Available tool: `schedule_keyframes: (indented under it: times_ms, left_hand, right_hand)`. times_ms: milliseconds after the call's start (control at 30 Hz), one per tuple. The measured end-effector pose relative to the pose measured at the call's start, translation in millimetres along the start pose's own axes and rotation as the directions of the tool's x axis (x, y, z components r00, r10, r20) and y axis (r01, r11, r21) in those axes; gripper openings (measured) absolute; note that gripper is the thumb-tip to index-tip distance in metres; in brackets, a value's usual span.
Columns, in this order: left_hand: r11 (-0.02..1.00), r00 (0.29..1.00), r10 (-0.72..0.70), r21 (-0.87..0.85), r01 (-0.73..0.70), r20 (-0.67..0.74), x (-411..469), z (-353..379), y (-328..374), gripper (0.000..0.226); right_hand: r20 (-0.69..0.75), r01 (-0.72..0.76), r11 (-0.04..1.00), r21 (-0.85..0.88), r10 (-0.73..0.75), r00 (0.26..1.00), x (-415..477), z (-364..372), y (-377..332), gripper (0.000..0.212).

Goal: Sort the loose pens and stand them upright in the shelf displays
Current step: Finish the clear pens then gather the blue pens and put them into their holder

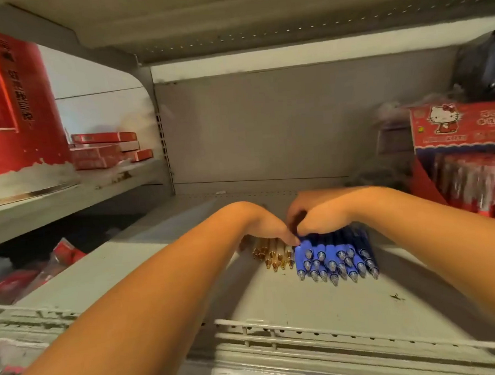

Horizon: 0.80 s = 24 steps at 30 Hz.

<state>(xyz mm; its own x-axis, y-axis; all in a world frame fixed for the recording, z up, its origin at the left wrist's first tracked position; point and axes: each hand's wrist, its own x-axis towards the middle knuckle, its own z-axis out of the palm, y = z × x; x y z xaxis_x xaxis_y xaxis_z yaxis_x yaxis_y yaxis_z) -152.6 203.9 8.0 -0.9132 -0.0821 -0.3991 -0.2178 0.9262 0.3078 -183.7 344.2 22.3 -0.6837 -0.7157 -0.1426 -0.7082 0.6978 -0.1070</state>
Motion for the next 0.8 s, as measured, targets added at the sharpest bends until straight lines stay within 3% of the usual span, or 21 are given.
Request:
schedule_keyframes:
  times_ms: [300, 500, 800]
  left_hand:
    - [0.992, 0.981, 0.113, -0.068, -0.104, 0.158, 11, -3, -4, 0.033]
    - [0.976, 0.977, 0.206, -0.084, -0.200, 0.062, 11, 1, -9, 0.026]
    - [0.972, 0.973, 0.229, -0.067, -0.227, 0.026, 1, 0, -10, 0.035]
  right_hand:
    - [0.011, -0.155, 0.988, 0.023, 0.155, 0.988, 7, 6, -20, 0.030]
    - [-0.069, -0.192, 0.978, 0.079, 0.197, 0.978, 8, 14, -16, 0.027]
    - [-0.057, -0.174, 0.979, 0.102, 0.181, 0.982, 9, 22, 0, 0.008]
